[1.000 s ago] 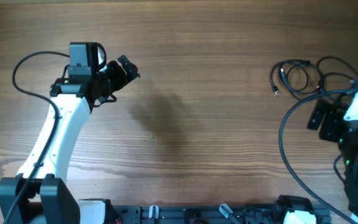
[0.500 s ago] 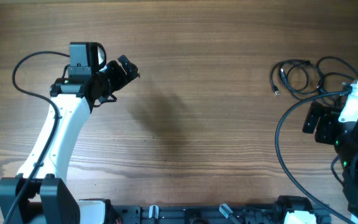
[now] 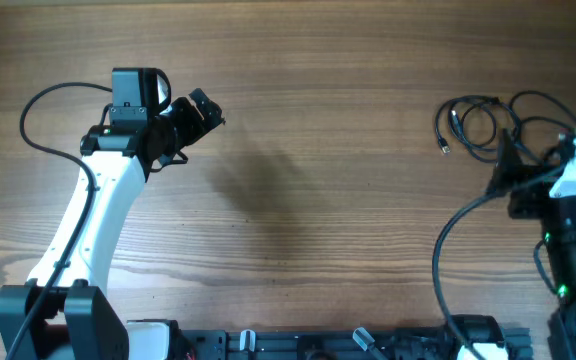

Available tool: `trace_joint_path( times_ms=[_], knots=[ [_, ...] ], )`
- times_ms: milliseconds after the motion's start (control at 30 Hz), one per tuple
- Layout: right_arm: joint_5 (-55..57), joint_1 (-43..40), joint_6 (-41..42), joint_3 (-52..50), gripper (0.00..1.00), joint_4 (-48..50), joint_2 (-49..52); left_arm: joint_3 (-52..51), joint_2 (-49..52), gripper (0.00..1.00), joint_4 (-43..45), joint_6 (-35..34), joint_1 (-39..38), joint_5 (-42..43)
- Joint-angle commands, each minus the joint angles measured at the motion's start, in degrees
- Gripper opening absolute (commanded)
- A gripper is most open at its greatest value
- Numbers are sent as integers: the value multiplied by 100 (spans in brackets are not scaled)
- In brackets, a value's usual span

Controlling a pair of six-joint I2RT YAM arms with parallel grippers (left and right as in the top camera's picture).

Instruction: Untangle cables

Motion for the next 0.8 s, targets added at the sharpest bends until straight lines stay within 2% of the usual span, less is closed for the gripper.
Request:
trace_joint_path(
  times_ms=[0,367,600,767],
  knots=[
    [-398,35,-107,-649,100,490,-485,-7,35,100,15,7,15,-55],
    [-1567,39,-109,-3436,100,3440,-2463,-7,35,100,15,7,15,-55],
    [-1602,39,-114,-4564,100,4444,-3842,-7,35,100,15,7,15,-55],
    [-1602,39,-107,-5261,100,5949,-3845,-7,35,100,17,7,15,-55]
  ],
)
